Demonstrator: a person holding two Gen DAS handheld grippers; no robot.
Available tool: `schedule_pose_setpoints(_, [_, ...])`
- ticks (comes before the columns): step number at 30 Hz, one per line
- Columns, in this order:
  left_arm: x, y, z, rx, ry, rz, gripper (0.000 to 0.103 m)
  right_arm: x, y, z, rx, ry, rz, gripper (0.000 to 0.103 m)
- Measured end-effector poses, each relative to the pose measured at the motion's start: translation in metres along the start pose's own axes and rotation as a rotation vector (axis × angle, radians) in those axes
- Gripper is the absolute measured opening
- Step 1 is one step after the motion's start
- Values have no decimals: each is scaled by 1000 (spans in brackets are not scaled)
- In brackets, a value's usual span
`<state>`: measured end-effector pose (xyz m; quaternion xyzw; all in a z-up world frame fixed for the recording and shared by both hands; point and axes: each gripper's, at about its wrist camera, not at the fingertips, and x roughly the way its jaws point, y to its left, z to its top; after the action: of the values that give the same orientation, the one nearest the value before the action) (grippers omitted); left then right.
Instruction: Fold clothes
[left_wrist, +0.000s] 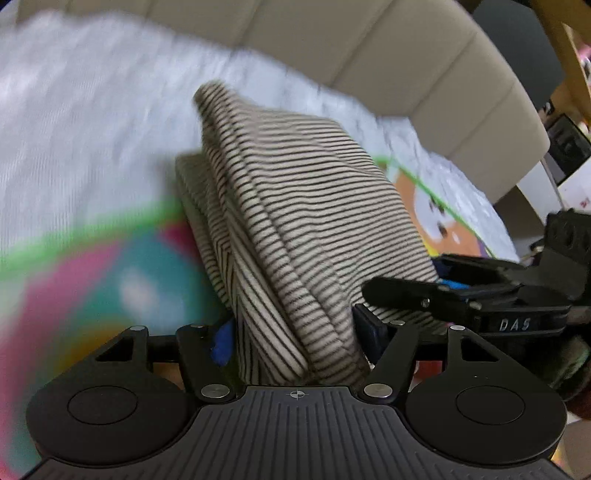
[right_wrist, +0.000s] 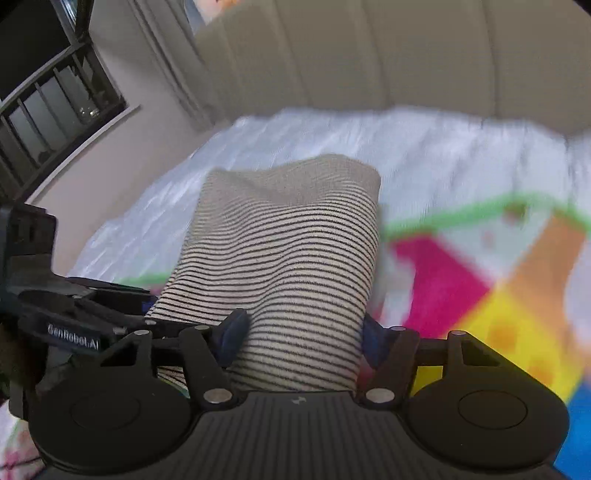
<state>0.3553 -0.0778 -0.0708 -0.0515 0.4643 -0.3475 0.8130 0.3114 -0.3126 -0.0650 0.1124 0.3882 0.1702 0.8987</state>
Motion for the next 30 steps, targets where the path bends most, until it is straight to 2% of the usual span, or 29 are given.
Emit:
schedule_pose_setpoints(1, [3,2,10,41,-29,15,67,9,-2,7,-11,-7,-11,63])
schedule_pose_setpoints(3, [11,12,26,53,-49,33,67,27,-7,20,-23,-11,-25,64])
schedule_pose_setpoints(5, [15,21,31,14,-57,23,68,35,-11,23,-24,-18,-25,68])
schedule_pose_setpoints(9, [16,26,20,50,-81,4,71,35,-11,11,-74,-54,-37,74])
schedule_pose_setpoints(15, [21,27,22,33,-80,-16,74,38,-24,5,-11,-78,-56,94])
schedule_pose_setpoints(21, [22,27,23,32,-74,-17,76,39,-17,0,-26,-98,-94,97])
schedule_pose_setpoints(25, [22,22,24,15,-62,25,82,35,-10,1,-40,-86,-127,99])
schedule_pose_setpoints(30, [-5,-5,3,58,-179,134,84,8,1,-4,-71,-80,-138,102])
